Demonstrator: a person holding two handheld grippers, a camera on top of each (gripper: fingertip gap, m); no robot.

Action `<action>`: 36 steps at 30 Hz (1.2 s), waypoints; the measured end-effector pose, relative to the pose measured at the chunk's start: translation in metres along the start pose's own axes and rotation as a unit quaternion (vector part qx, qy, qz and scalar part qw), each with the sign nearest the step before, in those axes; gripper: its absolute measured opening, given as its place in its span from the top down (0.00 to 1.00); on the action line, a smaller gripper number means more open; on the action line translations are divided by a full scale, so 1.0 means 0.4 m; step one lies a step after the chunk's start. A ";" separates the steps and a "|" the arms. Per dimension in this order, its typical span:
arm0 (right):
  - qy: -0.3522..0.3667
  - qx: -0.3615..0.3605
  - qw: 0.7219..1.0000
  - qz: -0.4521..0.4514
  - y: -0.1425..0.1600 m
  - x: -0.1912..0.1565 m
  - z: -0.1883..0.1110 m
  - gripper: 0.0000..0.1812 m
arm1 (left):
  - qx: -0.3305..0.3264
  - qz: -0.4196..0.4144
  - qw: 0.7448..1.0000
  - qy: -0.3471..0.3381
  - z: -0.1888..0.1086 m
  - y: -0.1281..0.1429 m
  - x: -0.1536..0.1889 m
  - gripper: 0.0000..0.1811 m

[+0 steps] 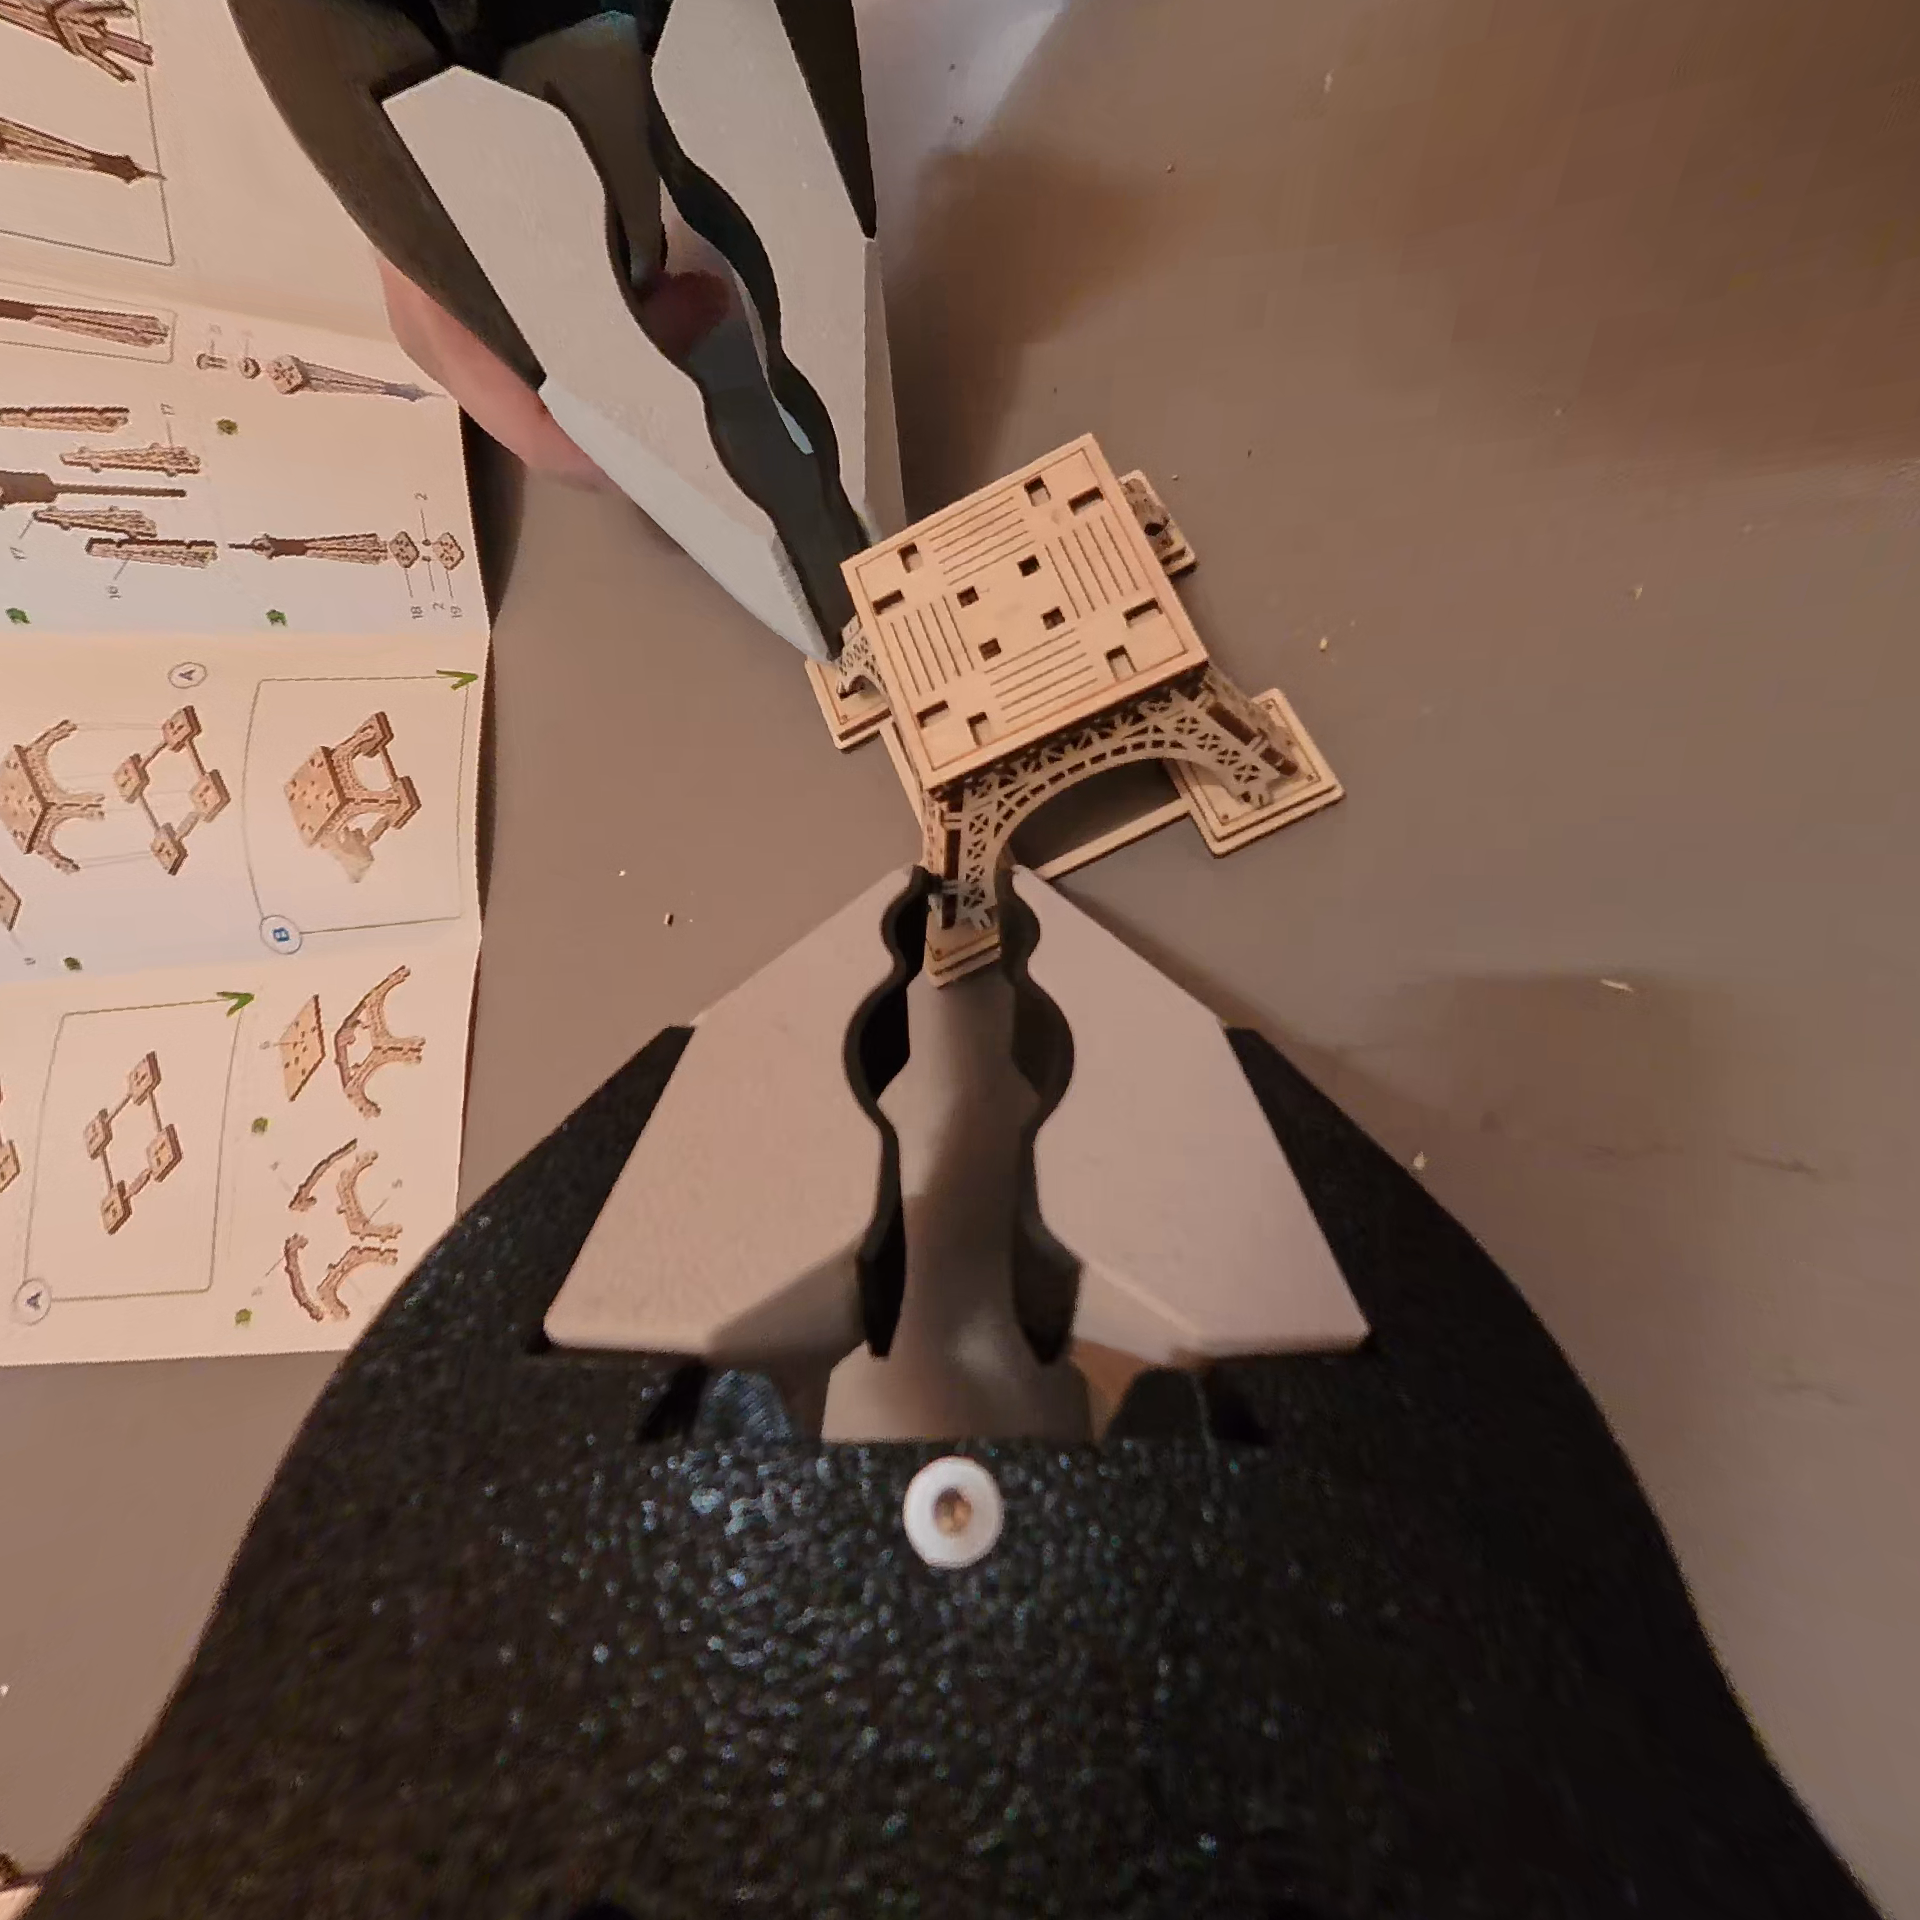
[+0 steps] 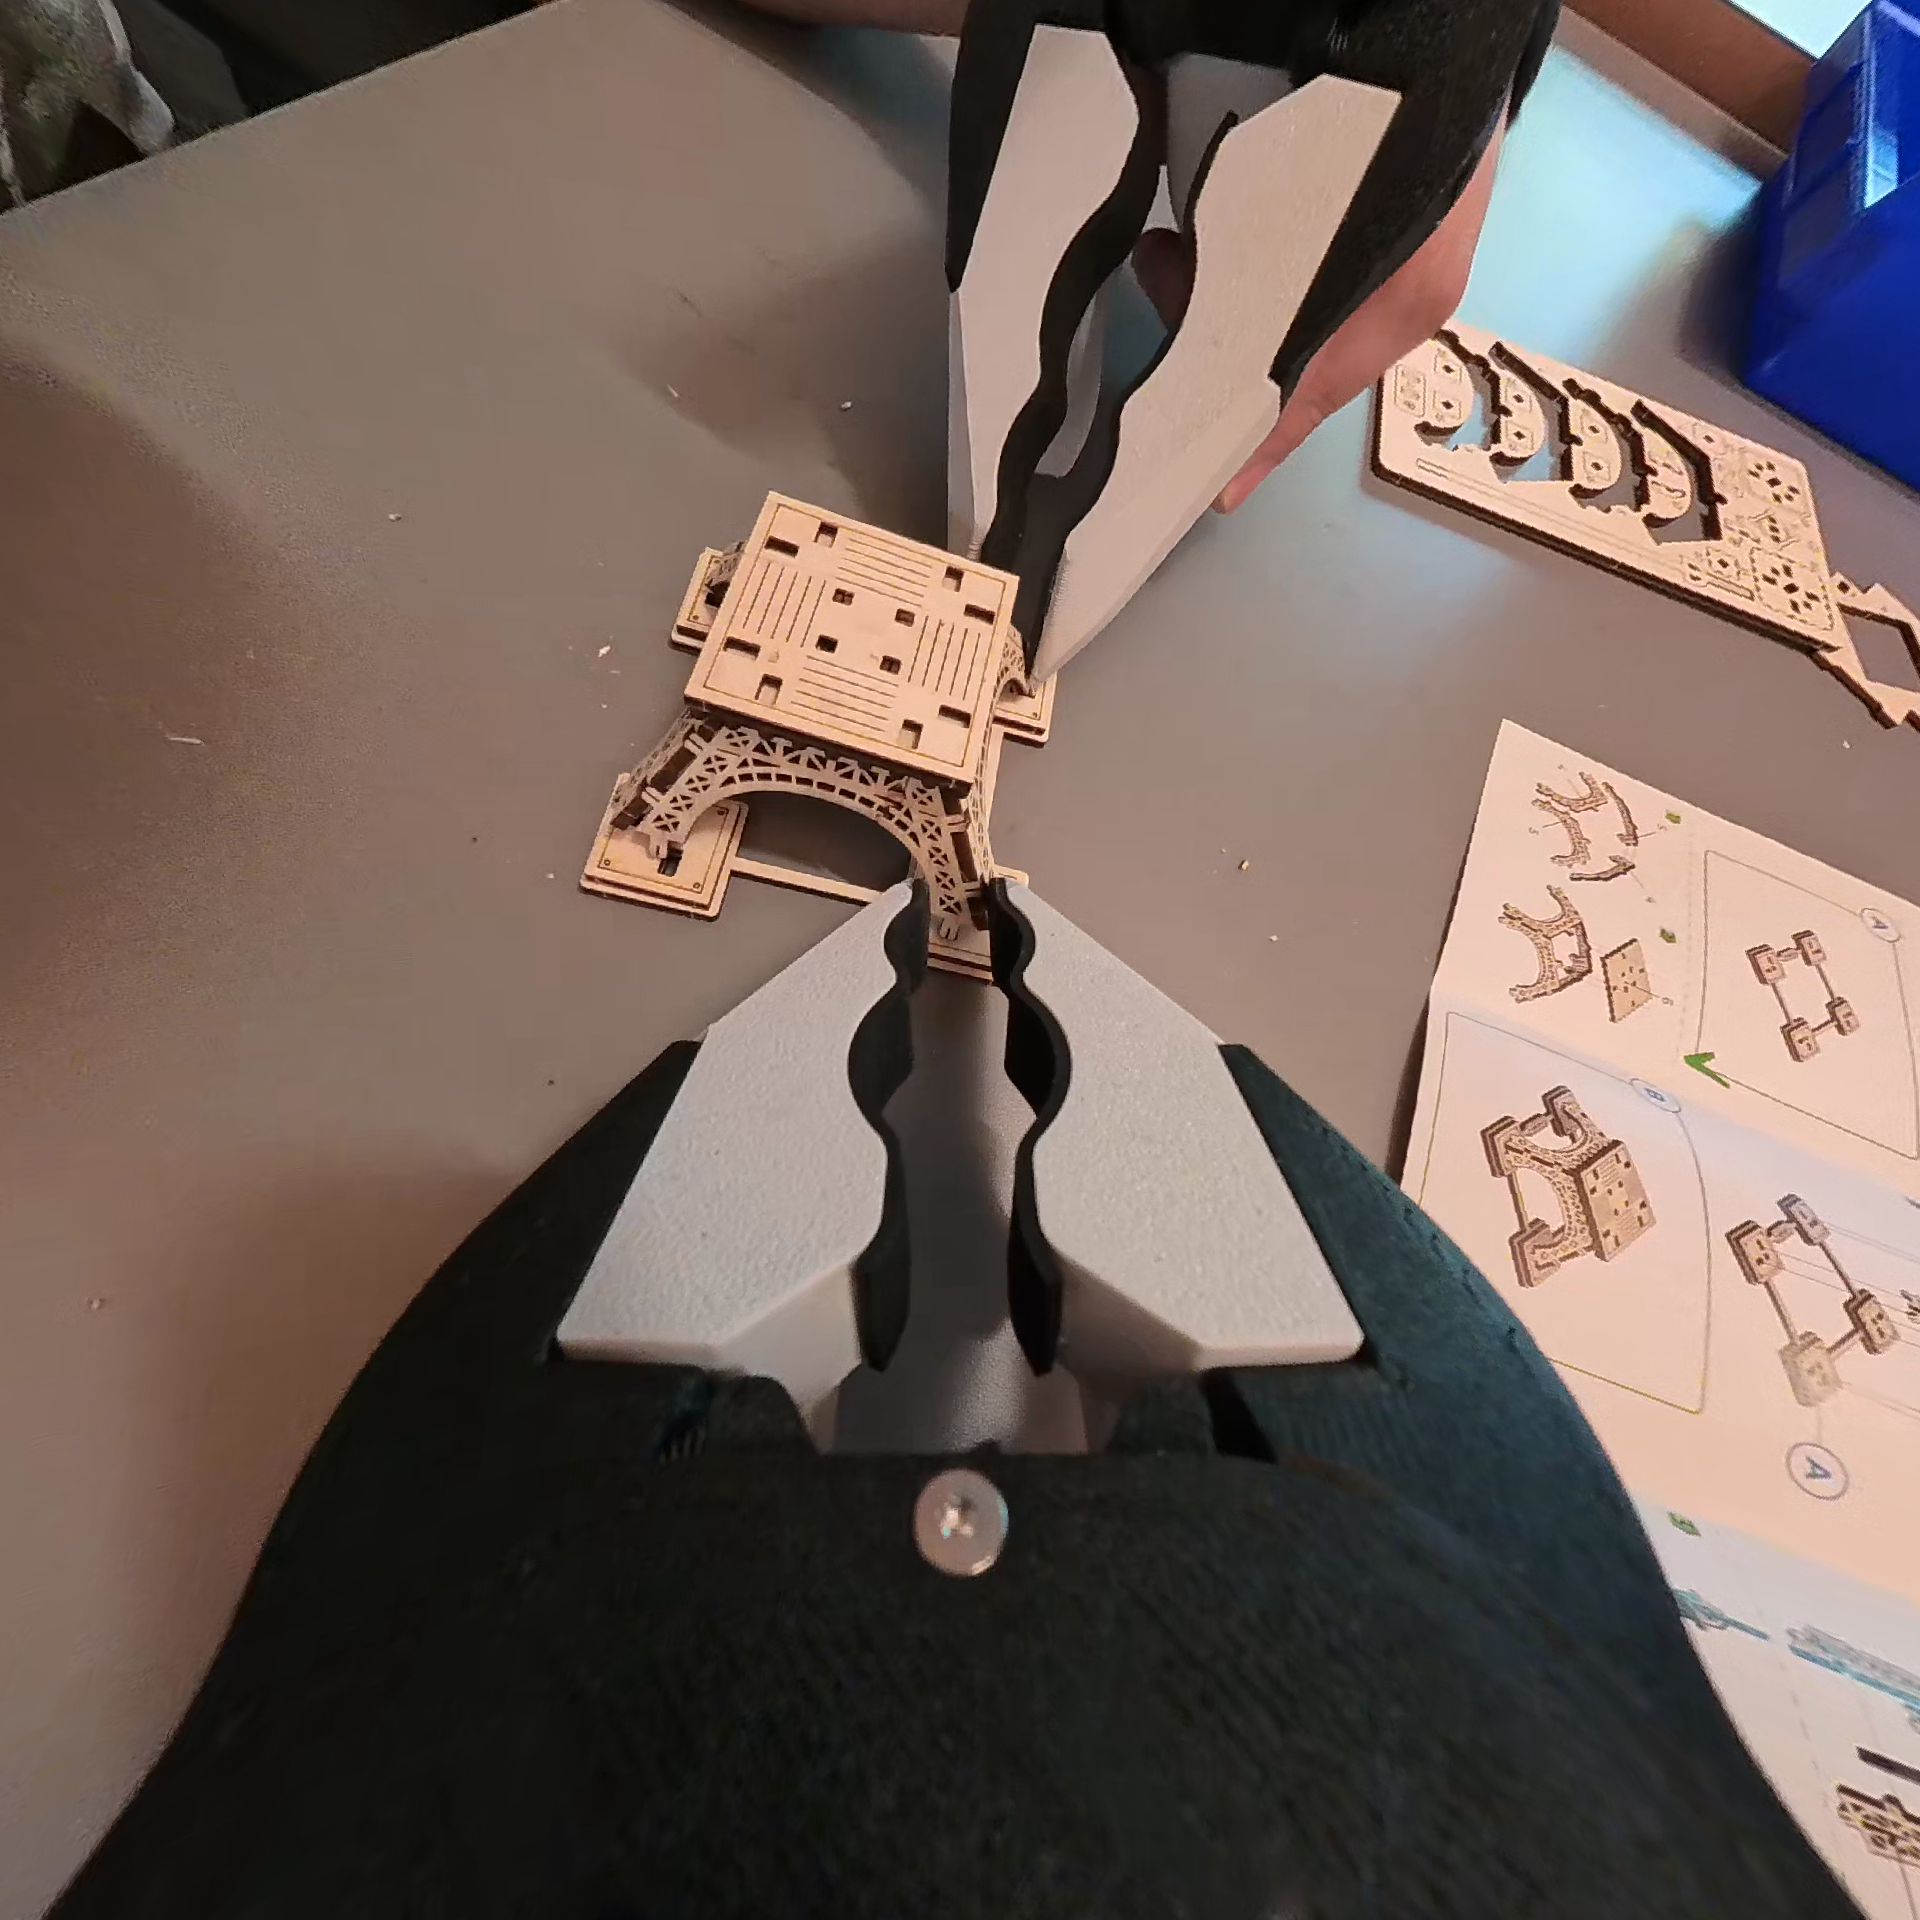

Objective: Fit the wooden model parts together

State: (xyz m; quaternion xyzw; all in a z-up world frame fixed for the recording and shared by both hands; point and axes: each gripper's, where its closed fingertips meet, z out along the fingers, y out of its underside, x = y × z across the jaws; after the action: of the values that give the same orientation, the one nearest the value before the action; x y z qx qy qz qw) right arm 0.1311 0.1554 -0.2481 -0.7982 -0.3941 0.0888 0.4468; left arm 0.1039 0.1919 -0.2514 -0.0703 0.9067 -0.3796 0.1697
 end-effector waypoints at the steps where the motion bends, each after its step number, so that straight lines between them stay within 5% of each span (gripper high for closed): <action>1: 0.002 0.000 1.000 0.000 0.000 0.001 0.001 0.95 | 0.006 -0.004 1.000 0.003 -0.002 -0.001 0.001 0.94; 8: 0.022 -0.001 1.000 -0.023 0.000 0.002 0.001 0.95 | 0.112 -0.150 0.981 -0.057 -0.106 -0.079 0.023 0.89; 11: 0.033 -0.005 0.999 -0.025 0.003 0.008 0.001 0.94 | 0.087 -0.195 0.973 -0.090 -0.097 -0.087 0.089 0.90; 14: 0.055 -0.001 0.998 -0.018 0.002 0.026 -0.006 0.77 | 0.044 -0.211 0.968 -0.130 -0.072 -0.086 0.132 0.89; 18: 0.070 0.019 0.997 0.002 -0.020 0.027 -0.047 0.74 | 0.032 -0.233 0.957 -0.168 -0.046 -0.084 0.136 0.92; 23: 0.105 0.024 0.992 0.071 -0.056 -0.039 -0.102 0.75 | 0.030 -0.249 0.945 -0.210 -0.039 -0.076 0.112 0.93; 28: 0.143 -0.019 0.981 0.129 -0.018 -0.137 -0.059 0.72 | 0.003 -0.259 0.940 -0.221 -0.030 -0.058 0.109 0.87; 36: 0.144 -0.047 0.975 0.165 -0.024 -0.123 -0.013 0.81 | -0.017 -0.271 0.939 -0.212 -0.005 -0.057 0.112 0.89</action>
State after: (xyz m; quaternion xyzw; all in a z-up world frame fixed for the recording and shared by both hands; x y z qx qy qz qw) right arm 0.0951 0.1199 -0.2478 -0.8768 -0.1927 0.0265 0.4398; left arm 0.0616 0.1658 -0.2453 -0.3948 0.8028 -0.3718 0.2479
